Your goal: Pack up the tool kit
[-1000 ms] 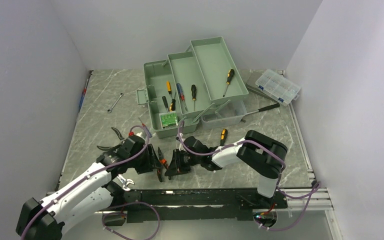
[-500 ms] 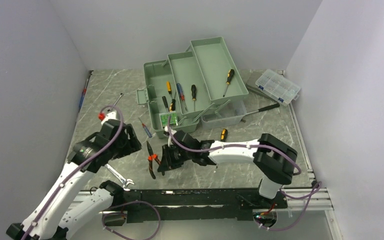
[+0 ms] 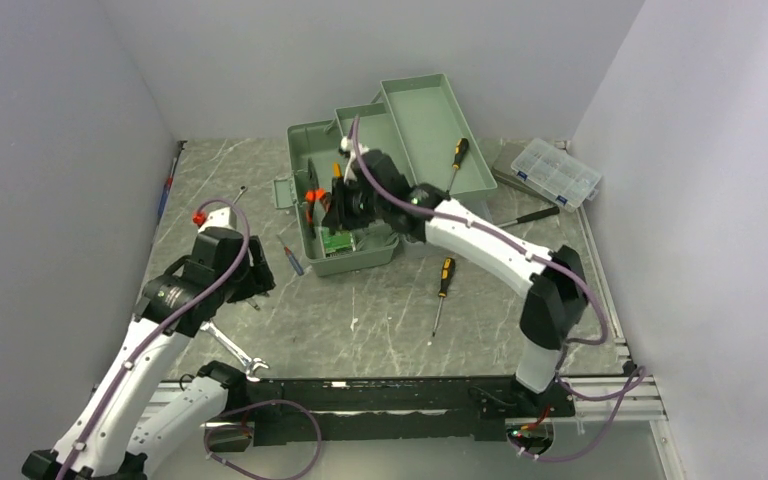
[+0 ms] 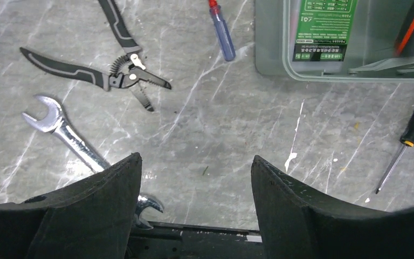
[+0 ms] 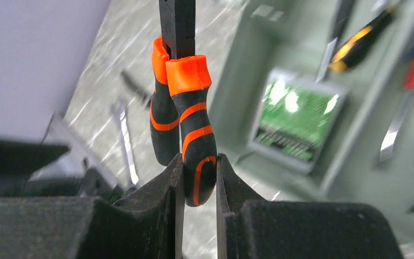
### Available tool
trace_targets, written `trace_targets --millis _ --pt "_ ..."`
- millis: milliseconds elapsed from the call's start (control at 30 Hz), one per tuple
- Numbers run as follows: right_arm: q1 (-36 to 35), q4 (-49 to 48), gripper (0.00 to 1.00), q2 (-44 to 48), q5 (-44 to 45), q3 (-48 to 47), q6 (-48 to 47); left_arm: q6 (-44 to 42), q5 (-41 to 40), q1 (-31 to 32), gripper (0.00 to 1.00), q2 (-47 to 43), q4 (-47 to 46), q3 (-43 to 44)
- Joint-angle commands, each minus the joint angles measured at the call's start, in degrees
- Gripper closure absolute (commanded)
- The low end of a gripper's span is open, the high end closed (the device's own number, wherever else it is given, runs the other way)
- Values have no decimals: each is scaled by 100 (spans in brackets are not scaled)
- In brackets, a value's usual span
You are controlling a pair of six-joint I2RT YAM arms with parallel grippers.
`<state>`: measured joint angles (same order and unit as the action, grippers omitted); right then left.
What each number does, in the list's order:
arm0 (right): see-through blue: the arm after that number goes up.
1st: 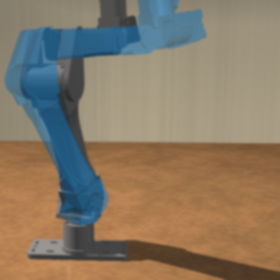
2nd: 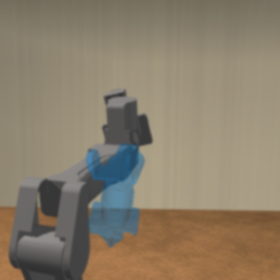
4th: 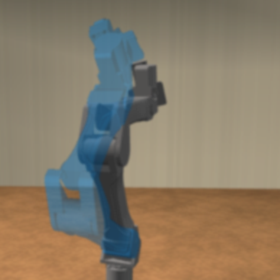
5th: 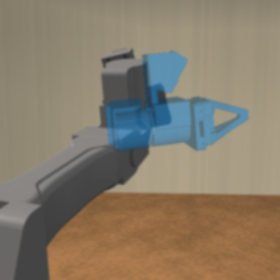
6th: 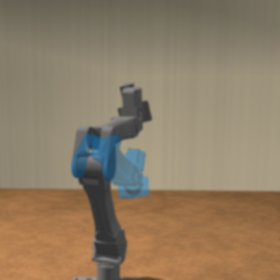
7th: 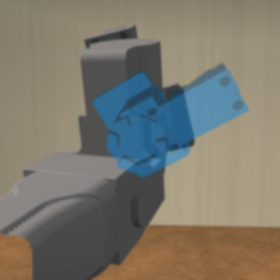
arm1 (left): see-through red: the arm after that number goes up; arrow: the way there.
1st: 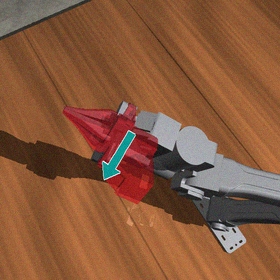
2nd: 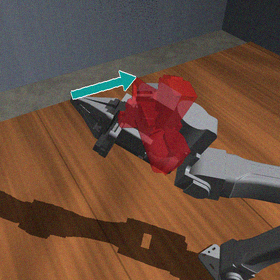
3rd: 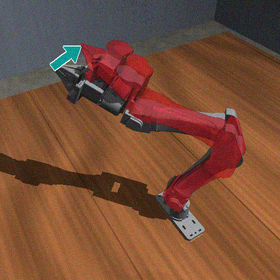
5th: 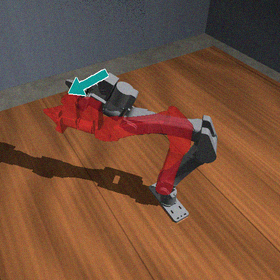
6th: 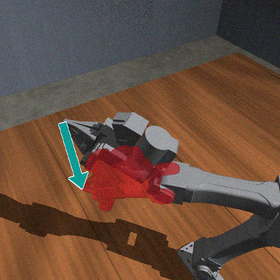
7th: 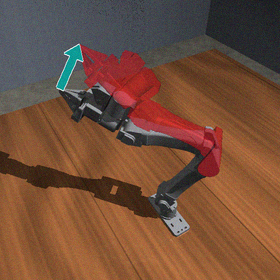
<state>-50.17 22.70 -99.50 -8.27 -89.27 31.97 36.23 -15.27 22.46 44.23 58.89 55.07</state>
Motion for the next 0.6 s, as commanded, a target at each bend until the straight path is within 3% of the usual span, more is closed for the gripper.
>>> trace_targets --millis 0,233,433,467,567 --pt "348 968 100 -760 784 -1342 -697 -407 364 -31 23 222 -998 -145" --pt "551 2070 100 -2471 1860 -3418 -1027 -484 699 -329 22 1076 -1962 -55" --pt "598 2389 100 -3484 2187 -4758 -1144 -551 1191 -823 24 2194 -2599 259" --pt "610 2372 98 -3565 2224 -4814 -1131 -547 1234 -866 25 2389 -2633 346" --pt "646 2159 75 -3581 2077 -4607 -1063 -535 1317 -909 25 2904 -2768 562"
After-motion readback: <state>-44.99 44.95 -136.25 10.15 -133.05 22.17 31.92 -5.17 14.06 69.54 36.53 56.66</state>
